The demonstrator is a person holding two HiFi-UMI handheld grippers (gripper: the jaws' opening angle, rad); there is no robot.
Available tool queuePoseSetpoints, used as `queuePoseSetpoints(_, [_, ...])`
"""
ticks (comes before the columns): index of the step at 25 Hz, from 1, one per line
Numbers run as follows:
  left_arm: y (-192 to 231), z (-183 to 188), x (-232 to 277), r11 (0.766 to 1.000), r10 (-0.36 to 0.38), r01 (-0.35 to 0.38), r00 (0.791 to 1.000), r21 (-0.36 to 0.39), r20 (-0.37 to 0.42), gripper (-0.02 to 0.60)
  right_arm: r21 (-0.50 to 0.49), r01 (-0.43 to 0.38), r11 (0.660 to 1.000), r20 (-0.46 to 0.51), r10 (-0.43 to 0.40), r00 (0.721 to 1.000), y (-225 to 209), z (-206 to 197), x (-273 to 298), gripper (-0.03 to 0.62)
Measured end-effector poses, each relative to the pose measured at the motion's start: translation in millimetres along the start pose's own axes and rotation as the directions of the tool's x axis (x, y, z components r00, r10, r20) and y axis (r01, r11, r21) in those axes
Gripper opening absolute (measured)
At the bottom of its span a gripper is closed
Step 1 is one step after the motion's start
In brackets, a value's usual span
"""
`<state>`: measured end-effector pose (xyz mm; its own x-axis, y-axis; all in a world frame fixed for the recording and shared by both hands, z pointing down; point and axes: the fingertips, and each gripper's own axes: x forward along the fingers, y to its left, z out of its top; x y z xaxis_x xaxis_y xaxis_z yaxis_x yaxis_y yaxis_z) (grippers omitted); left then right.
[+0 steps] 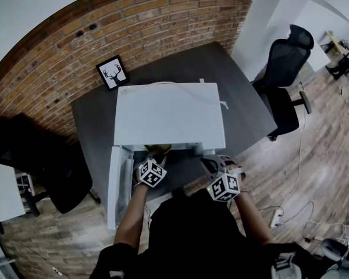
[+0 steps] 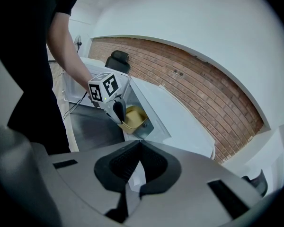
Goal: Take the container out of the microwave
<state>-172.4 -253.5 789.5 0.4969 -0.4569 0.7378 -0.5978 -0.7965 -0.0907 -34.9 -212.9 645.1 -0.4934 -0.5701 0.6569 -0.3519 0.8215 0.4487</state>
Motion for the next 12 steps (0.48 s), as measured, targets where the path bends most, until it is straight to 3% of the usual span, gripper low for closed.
queuePoseSetpoints(12, [-7.6,6.7,-10.8,1.0,0.005,-0.005,1.0,0.008,0.015,0.025,-0.003,-0.022,1.0,0.03,0.022,0.999,2.8,3.3,2.0,0.0])
